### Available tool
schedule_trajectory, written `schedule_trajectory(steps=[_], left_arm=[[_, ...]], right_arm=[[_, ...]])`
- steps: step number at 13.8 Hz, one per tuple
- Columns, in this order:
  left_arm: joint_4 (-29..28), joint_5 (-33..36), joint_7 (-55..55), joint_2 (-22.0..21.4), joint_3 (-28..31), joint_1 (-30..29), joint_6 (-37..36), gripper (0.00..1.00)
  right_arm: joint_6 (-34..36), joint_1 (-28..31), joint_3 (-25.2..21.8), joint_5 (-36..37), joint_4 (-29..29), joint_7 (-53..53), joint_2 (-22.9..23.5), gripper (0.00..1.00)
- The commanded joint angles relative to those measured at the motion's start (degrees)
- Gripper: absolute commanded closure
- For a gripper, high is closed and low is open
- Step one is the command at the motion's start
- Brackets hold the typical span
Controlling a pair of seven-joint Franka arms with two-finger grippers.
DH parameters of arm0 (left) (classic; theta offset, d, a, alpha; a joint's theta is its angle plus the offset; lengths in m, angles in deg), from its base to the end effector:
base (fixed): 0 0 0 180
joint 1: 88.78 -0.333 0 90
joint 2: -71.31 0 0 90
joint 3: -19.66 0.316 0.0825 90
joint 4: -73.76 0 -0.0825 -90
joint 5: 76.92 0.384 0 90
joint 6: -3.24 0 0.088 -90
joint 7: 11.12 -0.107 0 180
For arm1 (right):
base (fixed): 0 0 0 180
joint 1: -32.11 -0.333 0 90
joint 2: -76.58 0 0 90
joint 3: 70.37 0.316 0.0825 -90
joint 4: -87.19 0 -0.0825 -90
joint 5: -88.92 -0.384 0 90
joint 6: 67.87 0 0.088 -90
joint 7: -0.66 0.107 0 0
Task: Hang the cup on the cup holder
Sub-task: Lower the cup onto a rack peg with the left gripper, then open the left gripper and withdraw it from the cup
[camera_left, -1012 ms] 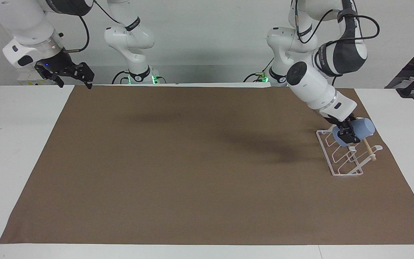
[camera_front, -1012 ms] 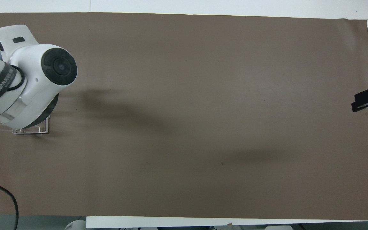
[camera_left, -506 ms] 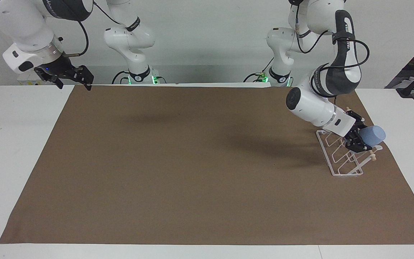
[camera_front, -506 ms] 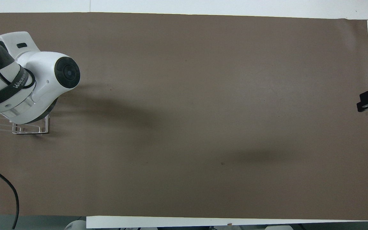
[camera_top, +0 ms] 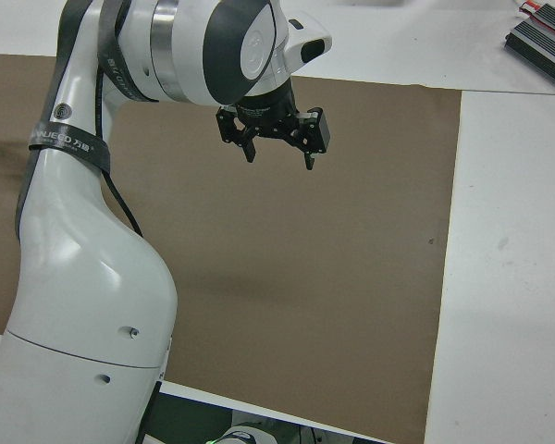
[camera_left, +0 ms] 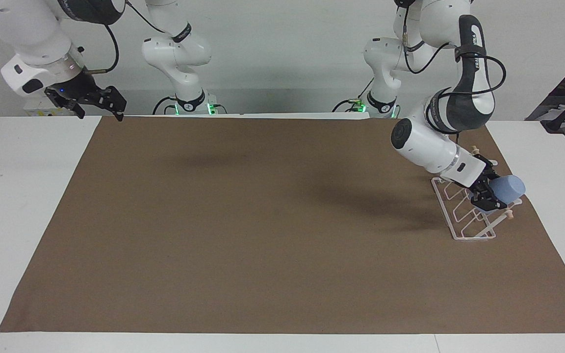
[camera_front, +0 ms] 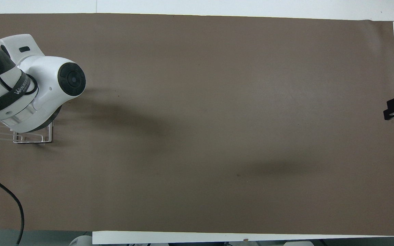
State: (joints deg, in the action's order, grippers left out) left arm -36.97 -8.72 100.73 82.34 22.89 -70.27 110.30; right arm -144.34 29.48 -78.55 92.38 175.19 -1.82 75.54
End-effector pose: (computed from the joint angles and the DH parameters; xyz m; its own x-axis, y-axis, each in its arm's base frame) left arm 0.5920 -0.0896 0.4114 0.2403 0.3867 0.8903 0.9243 -0.3714 -0.0882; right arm 0.5197 -0.0588 0.6321 0.9807 -0.0656 -0.1842 -0.0573 -0.9971 0.0498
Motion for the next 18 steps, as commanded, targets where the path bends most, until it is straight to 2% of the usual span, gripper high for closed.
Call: schedule_trajectory(steps=[1, 5, 7, 8, 9, 10, 15, 18], left_arm=[[-0.27, 1.76, 2.67, 3.12, -0.15, -1.02, 0.78, 0.71], [-0.71, 2.21, 2.67, 3.3, -0.24, -1.19, 0.61, 0.7], [-0.97, 2.21, 3.02, 3.39, -0.33, -1.19, 0.61, 0.65], [-0.97, 2.12, 2.76, 3.39, -0.33, -1.19, 0.52, 0.56], [-0.89, 2.12, 2.32, 3.39, -0.41, -1.19, 0.52, 0.33], [-0.97, 1.86, 2.15, 3.3, -0.42, -1.19, 0.52, 0.0], [0.86, 0.37, -0.4, 2.95, -0.59, -0.58, -3.61, 0.0], [9.71, -7.17, -10.81, 2.77, -0.5, -0.49, -8.51, 0.0]], right_arm=[[0.1, 0.52, 0.09, -0.38, -0.2, -0.68, -0.02, 0.0], [0.1, 0.51, 0.18, -0.38, -0.11, -0.77, -0.02, 0.0], [0.1, 0.52, 0.18, -0.38, -0.2, -0.68, -0.02, 0.0], [0.01, 0.52, 0.18, -0.38, -0.2, -0.6, -0.02, 0.0], [-0.08, 0.6, 0.1, -0.38, -0.2, -0.6, -0.02, 0.0], [-0.34, 0.61, 0.09, -0.38, -0.2, -0.68, -0.02, 0.0], [-0.78, 1.13, 0.09, -0.3, -0.2, -0.6, -0.02, 0.0], [-0.78, 1.13, 0.09, -0.29, -0.29, -0.68, -0.02, 0.0]])
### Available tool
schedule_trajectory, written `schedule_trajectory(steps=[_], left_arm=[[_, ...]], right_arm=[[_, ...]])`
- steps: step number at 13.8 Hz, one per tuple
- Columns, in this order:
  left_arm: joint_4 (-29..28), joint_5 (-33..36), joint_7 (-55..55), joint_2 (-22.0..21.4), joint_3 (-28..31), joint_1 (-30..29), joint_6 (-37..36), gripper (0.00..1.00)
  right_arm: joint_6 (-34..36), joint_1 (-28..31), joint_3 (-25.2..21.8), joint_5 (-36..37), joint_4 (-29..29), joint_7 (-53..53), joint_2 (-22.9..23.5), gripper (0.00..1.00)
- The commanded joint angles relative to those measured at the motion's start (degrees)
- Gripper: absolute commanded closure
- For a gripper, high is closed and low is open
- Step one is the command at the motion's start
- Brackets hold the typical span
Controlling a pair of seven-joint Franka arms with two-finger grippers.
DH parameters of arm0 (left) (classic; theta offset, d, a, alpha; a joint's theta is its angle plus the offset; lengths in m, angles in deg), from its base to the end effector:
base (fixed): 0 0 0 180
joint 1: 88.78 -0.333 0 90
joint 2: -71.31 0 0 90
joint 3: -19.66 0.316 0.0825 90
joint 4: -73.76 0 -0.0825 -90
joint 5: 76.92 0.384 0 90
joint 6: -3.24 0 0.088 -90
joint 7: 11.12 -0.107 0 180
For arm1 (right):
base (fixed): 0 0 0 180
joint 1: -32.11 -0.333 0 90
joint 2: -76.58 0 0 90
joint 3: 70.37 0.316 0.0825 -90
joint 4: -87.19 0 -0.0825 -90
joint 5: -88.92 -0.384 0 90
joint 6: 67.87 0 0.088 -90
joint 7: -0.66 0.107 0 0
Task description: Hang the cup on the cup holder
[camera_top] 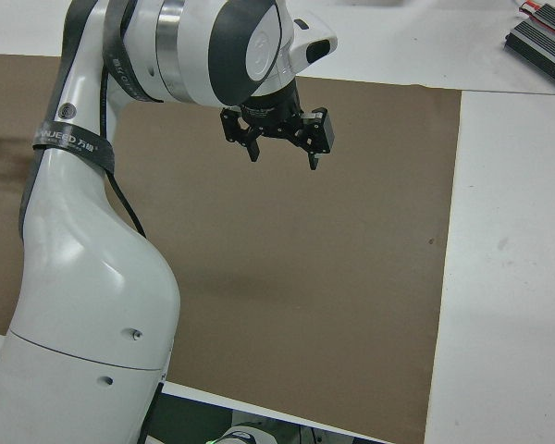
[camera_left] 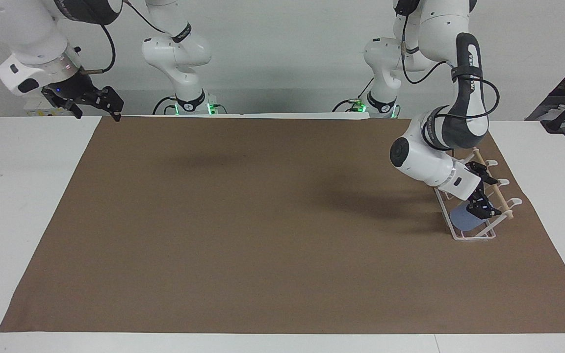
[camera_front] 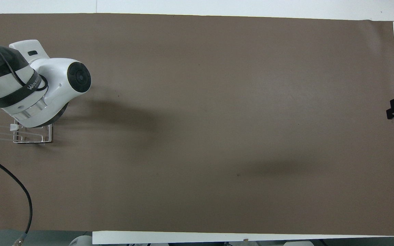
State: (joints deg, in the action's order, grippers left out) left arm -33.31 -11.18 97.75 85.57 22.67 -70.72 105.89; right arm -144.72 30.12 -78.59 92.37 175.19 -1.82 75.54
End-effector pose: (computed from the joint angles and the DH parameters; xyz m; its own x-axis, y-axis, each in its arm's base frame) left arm 0.6029 -0.0837 0.4042 0.2734 0.3839 0.8820 0.9379 -0.3098 -0.1559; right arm 0.5197 -0.0650 0.6325 0.9811 -0.0769 -0.1777 -0.0691 -0.9964 0.0499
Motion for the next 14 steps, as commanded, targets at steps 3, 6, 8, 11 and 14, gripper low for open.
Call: schedule_trajectory(steps=[3, 6, 8, 11, 14], left_arm=[[16.86, -12.98, -22.26, -0.29, -0.19, -0.39, -9.47, 0.0], [21.19, -19.65, -35.61, -1.86, 0.24, -0.75, -12.82, 0.0], [22.51, -28.07, -46.07, -4.23, 0.42, -2.4, -14.74, 0.0], [23.84, -42.05, -59.08, -5.73, 0.42, -6.45, -19.05, 0.0], [23.75, -55.32, -69.81, -5.91, 0.42, -11.1, -19.5, 0.0]], right_arm=[[-0.41, 0.49, 0.14, -0.28, -0.37, -0.6, 0.07, 0.0], [-1.02, 0.58, 0.05, -0.28, -0.37, -0.6, 0.07, 0.0], [-1.03, 0.49, 0.05, -0.28, -0.37, -0.6, 0.07, 0.0], [-1.03, 0.49, 0.05, -0.28, -0.37, -0.68, 0.07, 0.0], [-1.12, 0.49, 0.05, -0.28, -0.37, -0.6, 0.07, 0.0]])
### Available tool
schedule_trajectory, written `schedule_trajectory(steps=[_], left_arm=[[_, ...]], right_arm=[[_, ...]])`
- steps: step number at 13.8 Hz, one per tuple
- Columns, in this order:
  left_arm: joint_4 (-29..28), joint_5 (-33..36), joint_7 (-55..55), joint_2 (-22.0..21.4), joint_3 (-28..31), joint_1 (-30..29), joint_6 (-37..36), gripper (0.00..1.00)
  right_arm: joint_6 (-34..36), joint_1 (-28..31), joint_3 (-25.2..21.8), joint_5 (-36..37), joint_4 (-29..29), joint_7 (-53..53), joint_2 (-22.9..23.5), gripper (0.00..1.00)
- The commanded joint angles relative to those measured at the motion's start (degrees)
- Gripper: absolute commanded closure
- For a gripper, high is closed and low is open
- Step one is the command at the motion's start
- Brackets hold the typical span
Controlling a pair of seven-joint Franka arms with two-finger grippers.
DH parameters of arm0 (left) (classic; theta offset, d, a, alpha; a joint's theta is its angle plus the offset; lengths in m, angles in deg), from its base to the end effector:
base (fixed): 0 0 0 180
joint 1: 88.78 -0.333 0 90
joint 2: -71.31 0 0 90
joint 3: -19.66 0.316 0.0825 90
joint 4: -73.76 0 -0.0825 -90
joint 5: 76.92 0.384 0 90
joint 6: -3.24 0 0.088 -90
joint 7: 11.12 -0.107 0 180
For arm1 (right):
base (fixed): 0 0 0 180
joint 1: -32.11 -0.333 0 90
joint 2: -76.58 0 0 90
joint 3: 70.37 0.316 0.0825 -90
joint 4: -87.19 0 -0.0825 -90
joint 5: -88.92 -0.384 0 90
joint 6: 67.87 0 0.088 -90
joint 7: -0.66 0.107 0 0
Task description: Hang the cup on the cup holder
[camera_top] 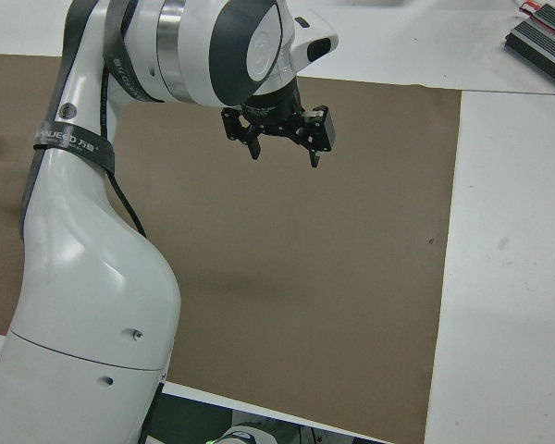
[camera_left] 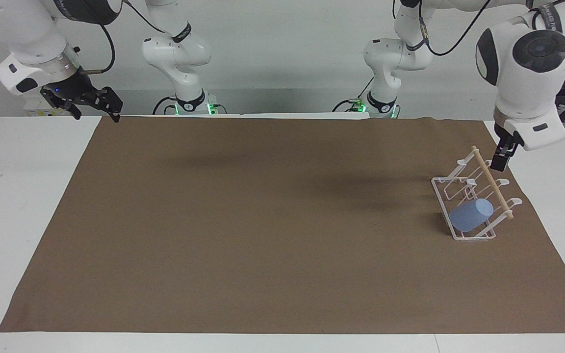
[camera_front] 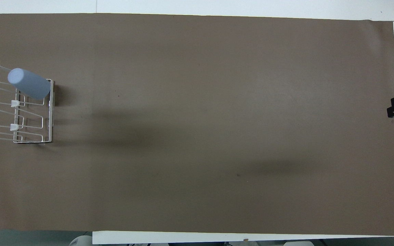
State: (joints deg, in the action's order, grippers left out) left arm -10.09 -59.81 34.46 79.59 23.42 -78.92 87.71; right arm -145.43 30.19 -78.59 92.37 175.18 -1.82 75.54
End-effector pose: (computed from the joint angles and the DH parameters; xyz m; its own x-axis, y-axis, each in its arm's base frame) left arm 0.5870 -0.0316 0.5898 0.7725 0.6223 0.1265 0.6273 -0.7170 -0.3038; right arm 0.5212 -0.0658 0.6334 0.9832 -0.0777 -0.1653 -0.0702 -0.9963 0.0504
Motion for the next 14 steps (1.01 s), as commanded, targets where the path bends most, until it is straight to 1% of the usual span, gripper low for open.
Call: schedule_trajectory(steps=[1, 2, 5, 7, 9, 11, 13, 14], left_arm=[[0.44, -10.31, -11.17, -0.19, -0.42, -4.31, -1.5, 0.0], [0.27, -11.91, -16.0, -0.28, -0.42, -4.5, -2.02, 0.0], [0.18, -12.19, -28.58, -0.72, -1.21, -3.71, -4.4, 0.0], [0.61, -12.8, -36.41, -0.72, -1.56, -3.62, -4.32, 0.0], [0.7, -15.6, -43.44, -0.98, -1.39, -3.79, -3.88, 0.0], [0.88, -16.23, -44.97, -2.91, -1.21, -3.79, -3.79, 0.0], [0.62, -19.03, -44.01, -5.37, -1.3, -3.79, -2.83, 0.0], [-1.47, -19.13, -43.39, -6.77, -1.39, -3.79, -0.56, 0.0]], right_arm=[[-0.31, 0.42, 0.05, -0.28, -0.36, -0.6, 0.07, 0.0], [-0.31, 0.42, 0.05, -0.28, -0.28, -0.68, 0.07, 0.0], [-0.31, 0.42, 0.05, -0.28, -0.27, -0.6, -0.02, 0.0], [-0.4, 0.42, 0.05, -0.28, -0.27, -0.6, -0.02, 0.0], [-0.31, 0.42, 0.05, -0.28, -0.27, -0.6, -0.02, 0.0], [-0.4, 0.42, 0.05, -0.28, -0.27, -0.6, -0.02, 0.0], [-0.39, 0.42, 0.05, -0.28, -0.27, -0.6, -0.02, 0.0], [-0.4, 0.42, 0.05, -0.28, -0.27, -0.6, -0.02, 0.0]])
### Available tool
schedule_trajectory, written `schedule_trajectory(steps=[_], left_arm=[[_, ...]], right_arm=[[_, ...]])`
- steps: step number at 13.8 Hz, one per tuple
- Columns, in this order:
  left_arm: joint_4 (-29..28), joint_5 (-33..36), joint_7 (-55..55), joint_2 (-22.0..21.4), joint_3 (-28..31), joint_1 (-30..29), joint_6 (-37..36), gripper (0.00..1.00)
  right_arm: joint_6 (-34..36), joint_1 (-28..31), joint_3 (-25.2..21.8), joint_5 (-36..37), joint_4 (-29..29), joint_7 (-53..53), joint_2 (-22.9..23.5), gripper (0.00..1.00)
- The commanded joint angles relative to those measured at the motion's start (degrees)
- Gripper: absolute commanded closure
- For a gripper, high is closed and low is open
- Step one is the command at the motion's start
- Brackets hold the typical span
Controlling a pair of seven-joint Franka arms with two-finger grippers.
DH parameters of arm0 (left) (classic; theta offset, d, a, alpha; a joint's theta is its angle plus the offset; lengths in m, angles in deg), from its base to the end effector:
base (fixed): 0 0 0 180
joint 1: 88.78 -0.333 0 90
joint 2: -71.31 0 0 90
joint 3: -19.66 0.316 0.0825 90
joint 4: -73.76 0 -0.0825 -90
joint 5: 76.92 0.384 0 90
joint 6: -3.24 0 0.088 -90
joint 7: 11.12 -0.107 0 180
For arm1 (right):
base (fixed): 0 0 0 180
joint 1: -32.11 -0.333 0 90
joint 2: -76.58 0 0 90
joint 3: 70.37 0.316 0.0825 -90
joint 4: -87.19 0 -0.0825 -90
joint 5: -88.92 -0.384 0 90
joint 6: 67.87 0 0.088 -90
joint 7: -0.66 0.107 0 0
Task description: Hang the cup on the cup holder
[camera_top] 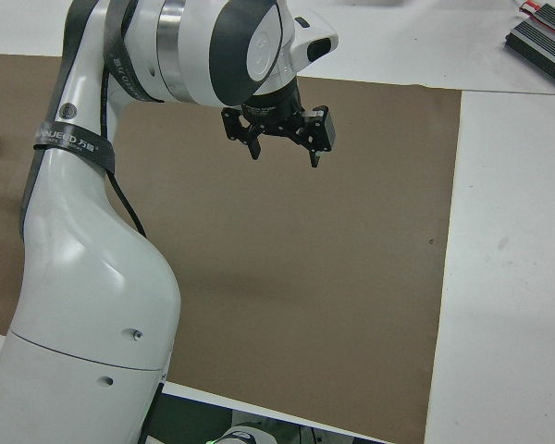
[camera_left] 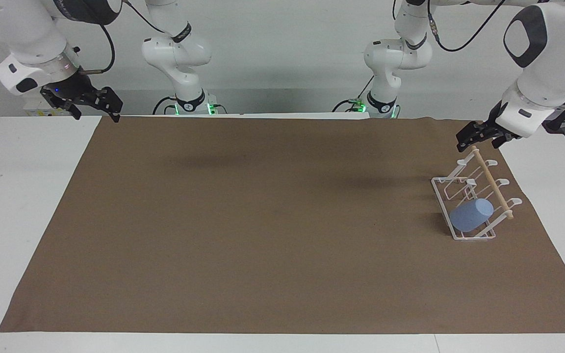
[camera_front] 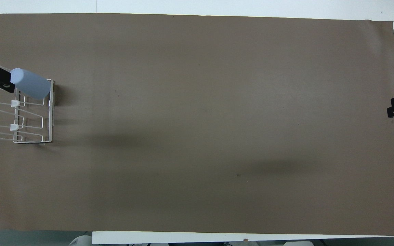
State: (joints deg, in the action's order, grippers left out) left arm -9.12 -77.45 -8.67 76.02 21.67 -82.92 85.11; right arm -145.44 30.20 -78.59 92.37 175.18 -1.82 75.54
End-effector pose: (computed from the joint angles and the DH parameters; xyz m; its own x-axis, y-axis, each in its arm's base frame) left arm 0.5638 -0.0399 0.6245 0.9947 -0.0252 -0.0998 -0.0252 -0.9997 0.0021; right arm 0.5212 -0.0659 0.6335 0.9832 -0.0778 -0.1651 -0.0704 -0.9962 0.0504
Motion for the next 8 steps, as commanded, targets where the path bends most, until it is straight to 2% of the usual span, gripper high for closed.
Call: schedule_trajectory(steps=[1, 3, 6, 8], left_arm=[[-5.85, -1.58, 1.05, -4.78, 0.36, 0.12, 3.89, 0.0], [-10.17, -1.05, 0.72, -6.81, 0.28, 0.47, 6.71, 0.0], [-10.54, 2.81, 0.71, -6.99, 0.28, 2.31, 7.25, 0.0], [-10.36, 2.82, 0.71, -7.17, 0.19, 2.41, 6.72, 0.0]], right_arm=[[-0.39, 0.41, 0.05, -0.28, -0.27, -0.6, 0.07, 0.0], [-0.39, 0.41, 0.05, -0.28, -0.27, -0.6, -0.02, 0.0], [-0.39, 0.41, 0.05, -0.28, -0.27, -0.6, -0.02, 0.0], [-0.39, 0.41, 0.05, -0.28, -0.19, -0.6, -0.02, 0.0]])
